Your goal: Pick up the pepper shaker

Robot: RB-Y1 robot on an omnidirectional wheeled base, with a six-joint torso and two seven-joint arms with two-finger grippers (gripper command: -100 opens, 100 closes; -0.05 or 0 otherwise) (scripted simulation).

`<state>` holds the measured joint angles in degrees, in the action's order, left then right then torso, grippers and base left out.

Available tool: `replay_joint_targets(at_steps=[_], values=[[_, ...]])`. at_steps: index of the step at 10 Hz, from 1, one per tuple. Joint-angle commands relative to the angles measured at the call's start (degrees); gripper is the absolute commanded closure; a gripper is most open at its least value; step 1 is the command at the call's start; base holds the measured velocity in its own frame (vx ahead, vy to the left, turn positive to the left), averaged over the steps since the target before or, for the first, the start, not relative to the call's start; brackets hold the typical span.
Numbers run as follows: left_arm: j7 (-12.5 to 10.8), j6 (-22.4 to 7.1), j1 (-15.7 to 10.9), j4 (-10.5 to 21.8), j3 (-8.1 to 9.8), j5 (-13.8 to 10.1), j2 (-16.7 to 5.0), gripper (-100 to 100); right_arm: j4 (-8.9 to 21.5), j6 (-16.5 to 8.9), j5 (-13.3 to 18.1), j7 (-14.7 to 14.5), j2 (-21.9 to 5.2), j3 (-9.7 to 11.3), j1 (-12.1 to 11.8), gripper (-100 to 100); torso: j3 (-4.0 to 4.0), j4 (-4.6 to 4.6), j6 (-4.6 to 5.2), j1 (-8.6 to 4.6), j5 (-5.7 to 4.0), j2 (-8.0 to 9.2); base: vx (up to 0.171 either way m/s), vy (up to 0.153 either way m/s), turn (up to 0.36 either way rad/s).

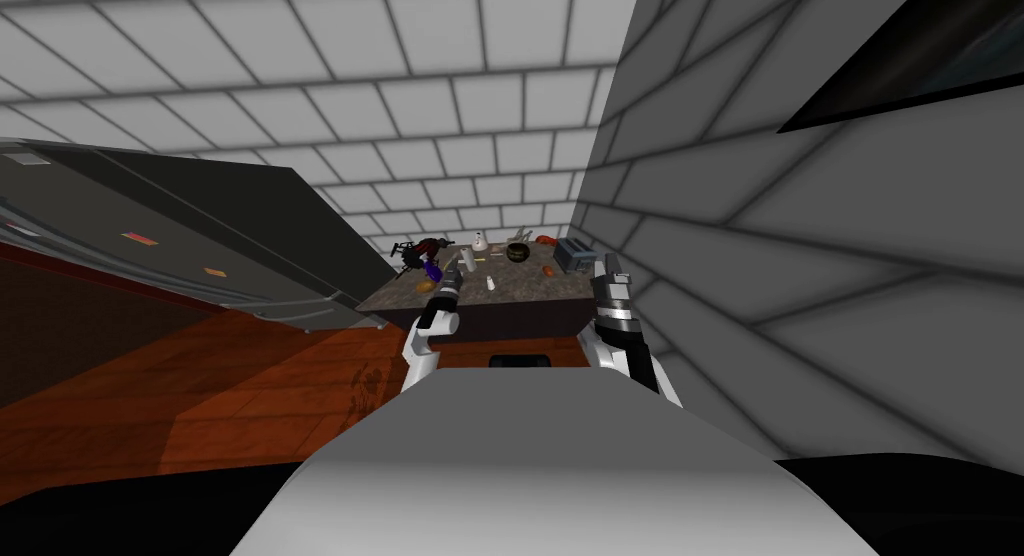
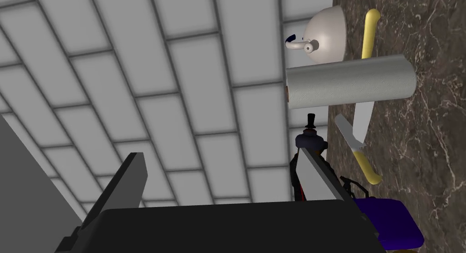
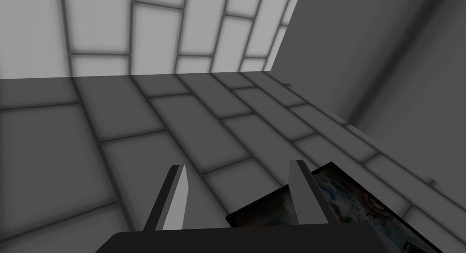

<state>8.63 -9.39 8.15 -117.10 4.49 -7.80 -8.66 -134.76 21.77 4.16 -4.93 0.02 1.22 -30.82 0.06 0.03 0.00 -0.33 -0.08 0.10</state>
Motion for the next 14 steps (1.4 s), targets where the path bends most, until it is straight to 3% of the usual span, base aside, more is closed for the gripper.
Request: replay_joint_targets(at_steps=[1, 4, 7, 9, 12, 14], values=[[0.79, -2.86, -1.11, 0.55, 0.2, 0.03, 0.06, -100, 0.0, 0.0, 0.0, 0.0, 0.0, 0.0, 0.0, 0, 0.0, 0.0, 0.0, 0.0, 0.0, 0.0, -0.04, -0.073, 0.007], [2.14, -7.06, -3.13, 2.33, 0.62, -0.09, -0.18, -100, 0.0, 0.0, 0.0, 0.0, 0.0, 0.0, 0.0, 0, -0.02, -0.01, 0.0, 0.1, 0.02, -0.04, -0.024, -0.053, 0.001], [5.1, -12.2, -7.23, 6.09, 1.52, -0.24, -0.75, -100, 0.0, 0.0, 0.0, 0.0, 0.0, 0.0, 0.0, 0, 0.01, 0.0, -0.01, 0.05, 0.0, 0.01, -0.038, -0.078, -0.002], [5.1, -14.46, -7.23, 6.09, 1.52, -0.24, -0.75, -100, 0.0, 0.0, 0.0, 0.0, 0.0, 0.0, 0.0, 0, -0.03, -0.01, -0.01, 0.08, 0.01, -0.05, -0.014, -0.052, -0.001], [8.37, -19.53, -11.34, 10.06, 2.5, -0.28, -1.49, -100, 0.0, 0.0, 0.0, 0.0, 0.0, 0.0, 0.0, 0, -0.03, -0.01, -0.01, 0.1, 0.01, -0.06, -0.025, -0.073, -0.009], [8.37, -21.91, -11.34, 10.06, 2.5, -0.28, -1.49, -100, 0.0, 0.0, 0.0, 0.0, 0.0, 0.0, 0.0, 0, -0.02, -0.01, -0.01, 0.05, 0.0, -0.04, -0.015, -0.051, -0.003]])
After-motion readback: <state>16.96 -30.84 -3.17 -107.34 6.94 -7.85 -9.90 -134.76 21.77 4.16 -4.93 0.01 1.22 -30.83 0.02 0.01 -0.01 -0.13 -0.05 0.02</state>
